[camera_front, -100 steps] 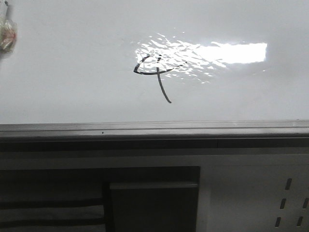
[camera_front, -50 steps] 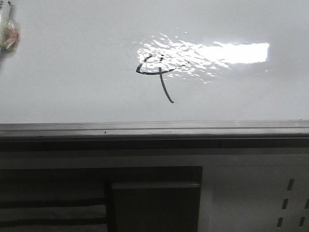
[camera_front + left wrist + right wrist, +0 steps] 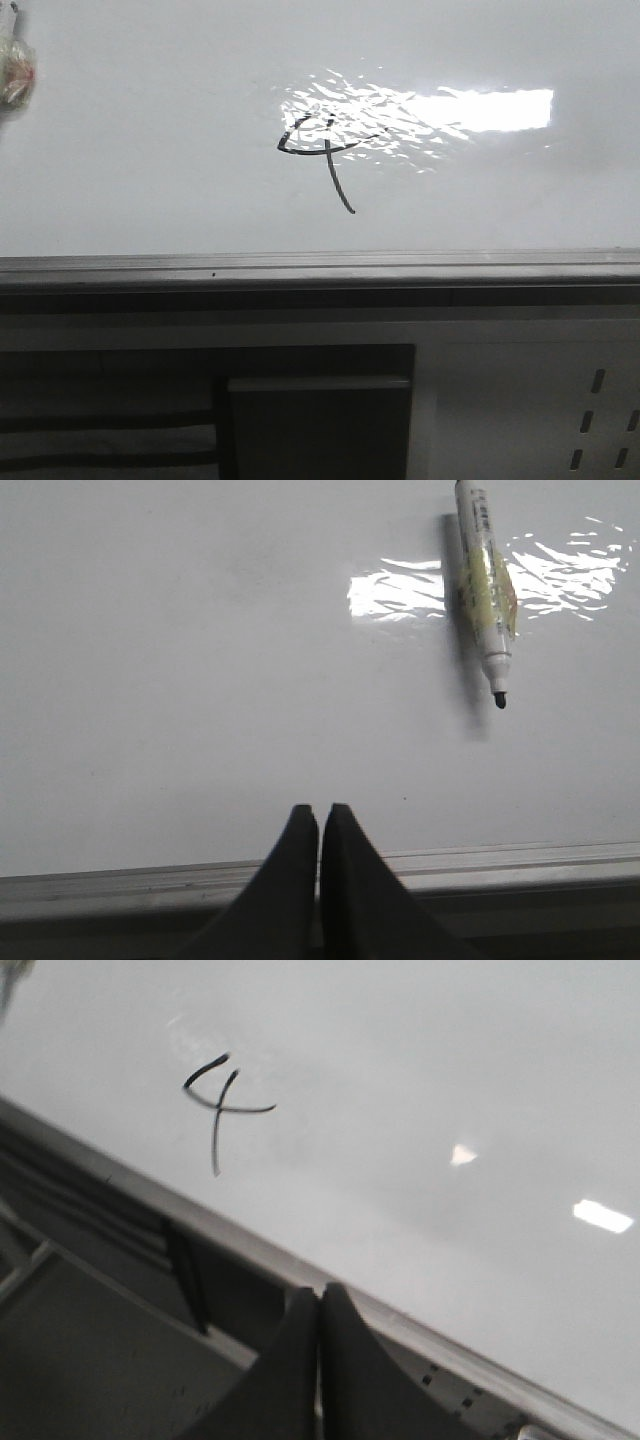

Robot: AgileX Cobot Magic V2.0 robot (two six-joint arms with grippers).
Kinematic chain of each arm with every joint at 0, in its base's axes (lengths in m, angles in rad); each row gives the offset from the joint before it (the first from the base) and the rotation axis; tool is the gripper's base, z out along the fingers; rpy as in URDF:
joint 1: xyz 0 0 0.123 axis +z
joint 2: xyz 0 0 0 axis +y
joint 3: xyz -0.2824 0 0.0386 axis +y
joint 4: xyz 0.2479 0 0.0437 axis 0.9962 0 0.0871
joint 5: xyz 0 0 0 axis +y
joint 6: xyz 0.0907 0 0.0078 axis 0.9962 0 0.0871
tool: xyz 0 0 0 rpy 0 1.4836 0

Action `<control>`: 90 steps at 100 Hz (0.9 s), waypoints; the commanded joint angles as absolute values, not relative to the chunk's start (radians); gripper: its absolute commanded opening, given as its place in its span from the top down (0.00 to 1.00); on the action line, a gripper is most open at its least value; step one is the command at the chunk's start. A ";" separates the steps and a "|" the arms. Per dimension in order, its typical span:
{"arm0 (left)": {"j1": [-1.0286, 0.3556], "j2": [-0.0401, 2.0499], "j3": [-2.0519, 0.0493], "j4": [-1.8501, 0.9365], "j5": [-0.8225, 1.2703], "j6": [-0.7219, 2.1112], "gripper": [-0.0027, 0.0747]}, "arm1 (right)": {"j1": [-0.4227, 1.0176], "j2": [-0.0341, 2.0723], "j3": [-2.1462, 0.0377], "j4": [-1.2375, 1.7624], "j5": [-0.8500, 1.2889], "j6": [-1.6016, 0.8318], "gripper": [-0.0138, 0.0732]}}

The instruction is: Write number 4 on whiteboard

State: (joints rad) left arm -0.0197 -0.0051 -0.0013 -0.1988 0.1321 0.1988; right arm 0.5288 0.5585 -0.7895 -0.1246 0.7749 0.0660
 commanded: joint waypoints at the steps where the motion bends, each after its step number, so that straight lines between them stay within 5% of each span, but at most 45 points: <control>1: -0.026 -0.033 0.023 -0.211 0.057 0.197 0.99 | 0.416 0.494 -0.740 -0.117 0.554 0.068 0.92; 34: -0.026 -0.033 0.023 -0.211 0.057 0.197 0.99 | 0.046 0.181 -0.270 -0.102 0.038 0.068 0.92; 57: -0.026 -0.033 0.023 -0.211 0.057 0.197 0.99 | 0.027 -0.014 0.030 -0.104 -0.128 0.068 0.92; 90: -0.026 -0.033 0.023 -0.211 0.057 0.197 0.99 | 0.027 -0.030 0.029 -0.107 -0.103 0.068 0.92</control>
State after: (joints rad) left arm -0.0197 -0.0051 -0.0013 -0.1988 0.1321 0.1988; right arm 0.0318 -0.0081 0.0083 -0.1009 0.0057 0.0660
